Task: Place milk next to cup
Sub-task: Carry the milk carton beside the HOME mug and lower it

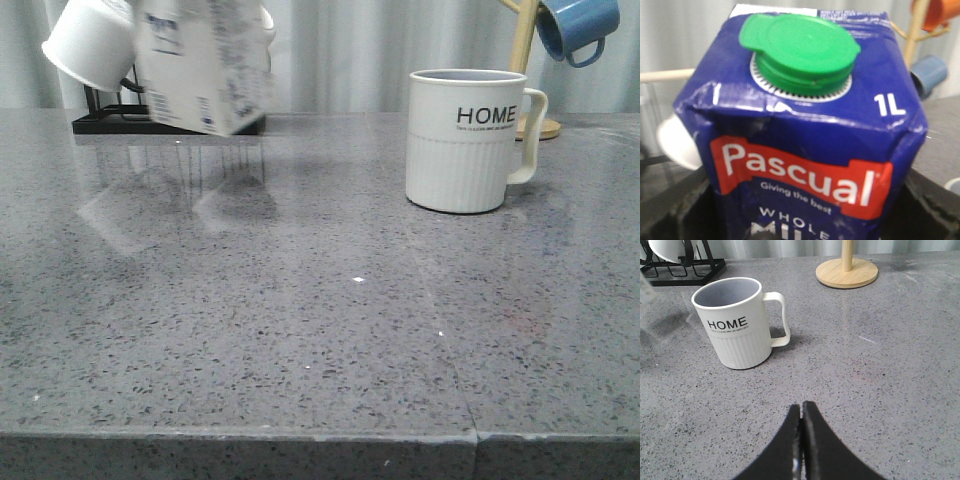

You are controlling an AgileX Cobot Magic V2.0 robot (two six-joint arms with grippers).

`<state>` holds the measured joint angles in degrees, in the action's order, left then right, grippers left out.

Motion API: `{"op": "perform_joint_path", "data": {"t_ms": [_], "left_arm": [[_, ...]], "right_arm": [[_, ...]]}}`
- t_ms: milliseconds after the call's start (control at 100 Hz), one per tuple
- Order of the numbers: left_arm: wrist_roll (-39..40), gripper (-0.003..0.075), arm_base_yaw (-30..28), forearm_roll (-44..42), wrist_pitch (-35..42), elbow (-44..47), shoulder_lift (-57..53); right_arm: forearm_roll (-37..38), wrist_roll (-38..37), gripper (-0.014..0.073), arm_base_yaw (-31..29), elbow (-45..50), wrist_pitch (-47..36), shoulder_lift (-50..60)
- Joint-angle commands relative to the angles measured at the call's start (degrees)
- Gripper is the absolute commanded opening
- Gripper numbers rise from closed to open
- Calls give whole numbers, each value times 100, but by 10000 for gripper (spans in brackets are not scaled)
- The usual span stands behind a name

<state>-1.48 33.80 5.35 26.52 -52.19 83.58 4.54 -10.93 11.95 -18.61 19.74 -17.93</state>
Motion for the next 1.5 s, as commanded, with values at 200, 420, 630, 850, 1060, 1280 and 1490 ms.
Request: {"op": "perform_joint_path", "data": {"t_ms": [200,420,630,850,1060,1280,1490], "left_arm": [[60,302,530,75,478,-859,714],[60,302,824,75,478,-1259,1145],[60,302,927,164,505,-1518,1455],[60,383,927,164,242,-1518,1470],[60,608,927,84,184,-1518,1425],[60,607,927,70,143,-1392,1219],[60,607,927,70,128,-1019,854]], "right_arm": [[10,24,-66,-4,-144,-414,-31],[10,24,-66,-4,-144,-414,-31],[10,24,-66,-4,-144,-414,-31],[10,24,-66,-4,-144,-414,-31],[10,24,-66,-4,-144,-414,-31],[10,24,-66,-4,-144,-414,-31],[10,24,-66,-4,-144,-414,-31]]}}
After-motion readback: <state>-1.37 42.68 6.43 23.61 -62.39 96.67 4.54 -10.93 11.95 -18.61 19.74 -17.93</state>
